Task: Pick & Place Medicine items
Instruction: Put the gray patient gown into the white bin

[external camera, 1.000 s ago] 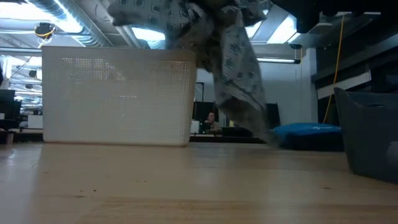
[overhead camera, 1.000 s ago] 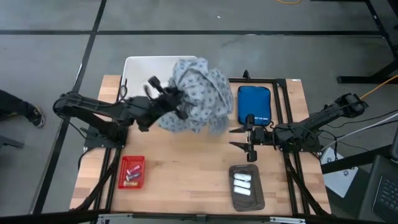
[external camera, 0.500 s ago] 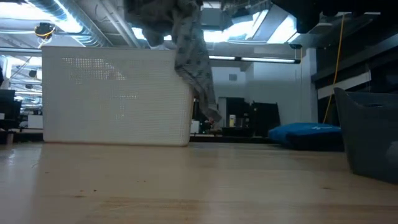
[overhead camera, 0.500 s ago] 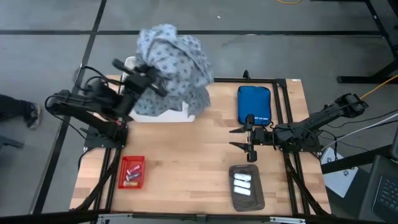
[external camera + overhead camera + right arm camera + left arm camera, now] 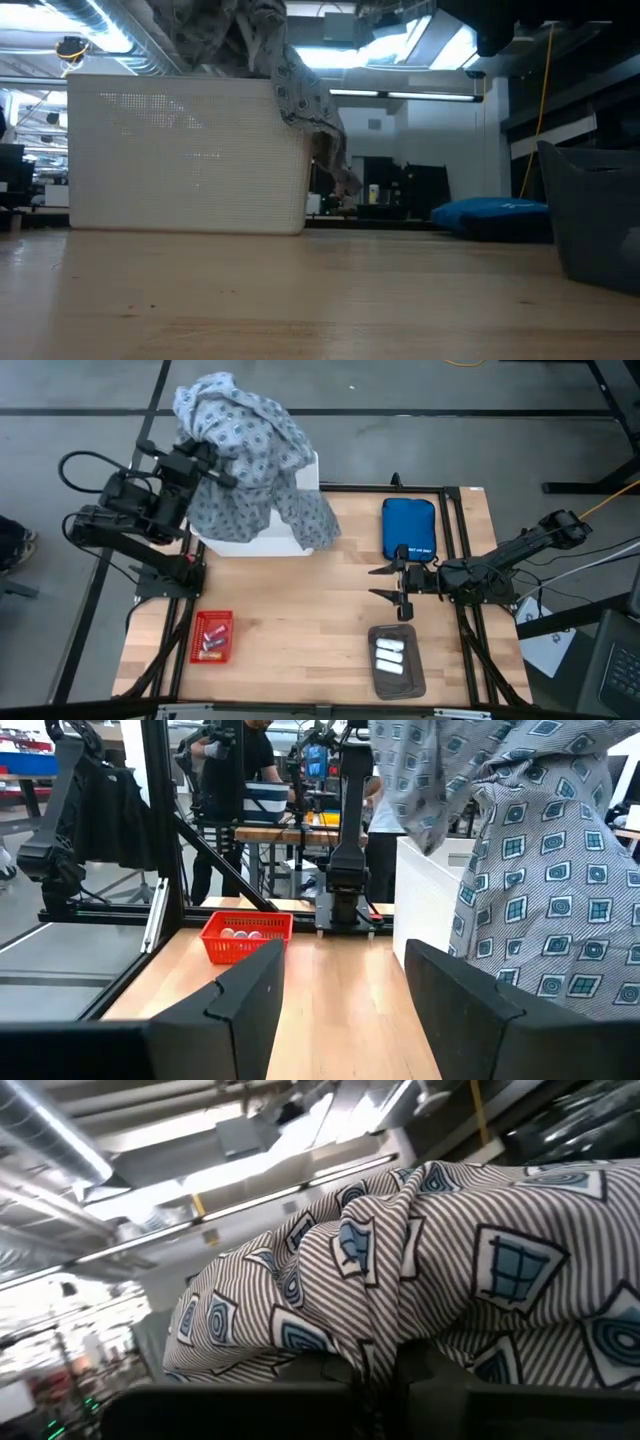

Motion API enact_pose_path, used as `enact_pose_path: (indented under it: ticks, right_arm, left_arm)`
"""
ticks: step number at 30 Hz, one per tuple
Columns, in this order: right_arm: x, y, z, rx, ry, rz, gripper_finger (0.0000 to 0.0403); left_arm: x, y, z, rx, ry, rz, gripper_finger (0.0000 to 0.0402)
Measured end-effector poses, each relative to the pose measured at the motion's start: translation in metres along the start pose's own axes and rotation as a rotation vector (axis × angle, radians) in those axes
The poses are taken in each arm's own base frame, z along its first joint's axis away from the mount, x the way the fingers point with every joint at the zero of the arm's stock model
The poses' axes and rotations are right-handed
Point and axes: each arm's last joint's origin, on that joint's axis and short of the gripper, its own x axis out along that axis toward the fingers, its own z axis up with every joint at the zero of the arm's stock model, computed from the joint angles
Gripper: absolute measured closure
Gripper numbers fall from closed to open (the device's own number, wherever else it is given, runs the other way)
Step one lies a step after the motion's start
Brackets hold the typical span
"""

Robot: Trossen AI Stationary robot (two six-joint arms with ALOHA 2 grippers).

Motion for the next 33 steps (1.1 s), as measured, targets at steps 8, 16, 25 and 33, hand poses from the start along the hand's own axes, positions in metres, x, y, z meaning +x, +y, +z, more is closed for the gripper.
enact_pose_path:
  ticks: [8, 16, 25, 33]
  right_arm:
    - [0.000, 0.001, 0.000, 0.000, -0.001, 0.026, 0.0193]
    - [0.000, 0.001, 0.000, 0.000, -0.002, 0.049, 0.0193]
    - [0.000, 0.001, 0.000, 0.000, -0.002, 0.050, 0.0193]
    - [0.000, 0.001, 0.000, 0.000, -0.002, 0.050, 0.0193]
  left_arm:
    - [0.018, -0.017, -0.015, 0.140, 0.108, 0.054, 0.0398]
    - [0.040, -0.046, -0.051, 0.258, 0.258, 0.040, 0.0398]
    - [0.059, -0.065, -0.111, 0.301, 0.473, -0.053, 0.0398]
    - [0.075, -0.084, -0.157, 0.320, 0.683, -0.196, 0.0398]
